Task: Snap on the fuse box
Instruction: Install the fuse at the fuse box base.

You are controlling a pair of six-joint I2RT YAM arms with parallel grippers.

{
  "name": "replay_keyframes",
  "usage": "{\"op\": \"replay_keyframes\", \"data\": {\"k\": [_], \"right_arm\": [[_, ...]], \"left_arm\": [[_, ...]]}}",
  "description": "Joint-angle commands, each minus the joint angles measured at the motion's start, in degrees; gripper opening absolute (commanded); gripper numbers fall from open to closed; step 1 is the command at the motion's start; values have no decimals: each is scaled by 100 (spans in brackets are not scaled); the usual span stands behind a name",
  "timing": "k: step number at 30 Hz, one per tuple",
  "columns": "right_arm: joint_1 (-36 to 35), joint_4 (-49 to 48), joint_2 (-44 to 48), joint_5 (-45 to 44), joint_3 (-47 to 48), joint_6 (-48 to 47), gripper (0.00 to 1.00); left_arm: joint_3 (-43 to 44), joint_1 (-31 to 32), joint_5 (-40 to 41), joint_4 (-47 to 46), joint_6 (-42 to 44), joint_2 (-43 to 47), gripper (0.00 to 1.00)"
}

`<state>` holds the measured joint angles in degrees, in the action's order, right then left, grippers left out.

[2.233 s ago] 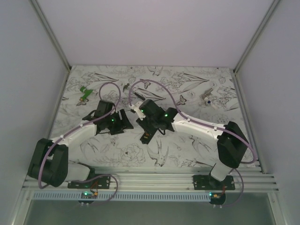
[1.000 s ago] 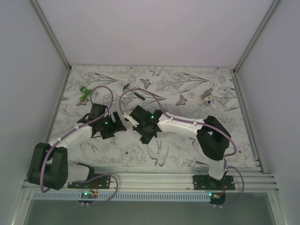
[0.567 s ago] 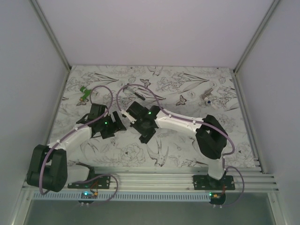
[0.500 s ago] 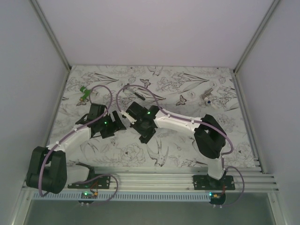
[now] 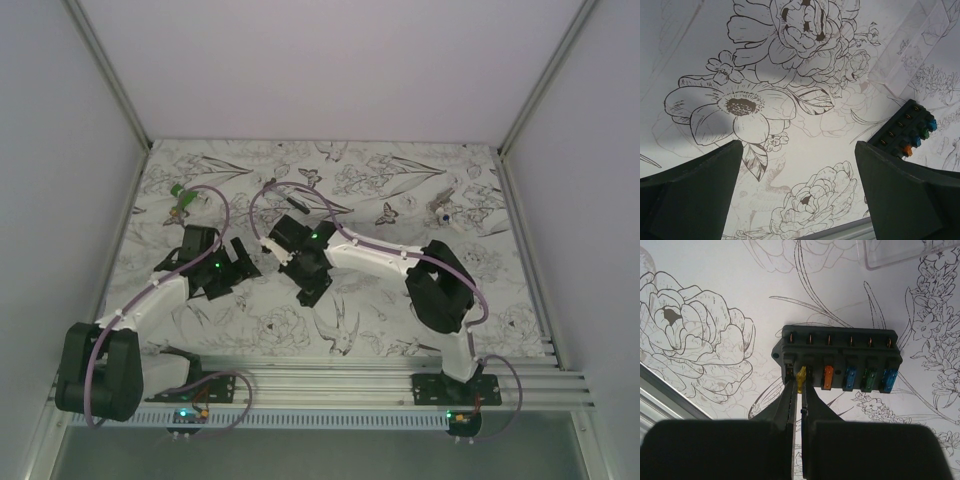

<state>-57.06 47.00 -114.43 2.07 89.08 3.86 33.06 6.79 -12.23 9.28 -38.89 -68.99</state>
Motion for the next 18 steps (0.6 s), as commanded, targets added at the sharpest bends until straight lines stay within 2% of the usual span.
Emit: {"op": "replay_keyframes", "data": {"k": [1,18], "right_arm": [[85,140,-116,110,241,62,0],[263,-113,81,351,38,197,0]], "left_arm": [[-71,-46,84,183,86,70,100],[-80,-59,51,177,74,89,99]]}}
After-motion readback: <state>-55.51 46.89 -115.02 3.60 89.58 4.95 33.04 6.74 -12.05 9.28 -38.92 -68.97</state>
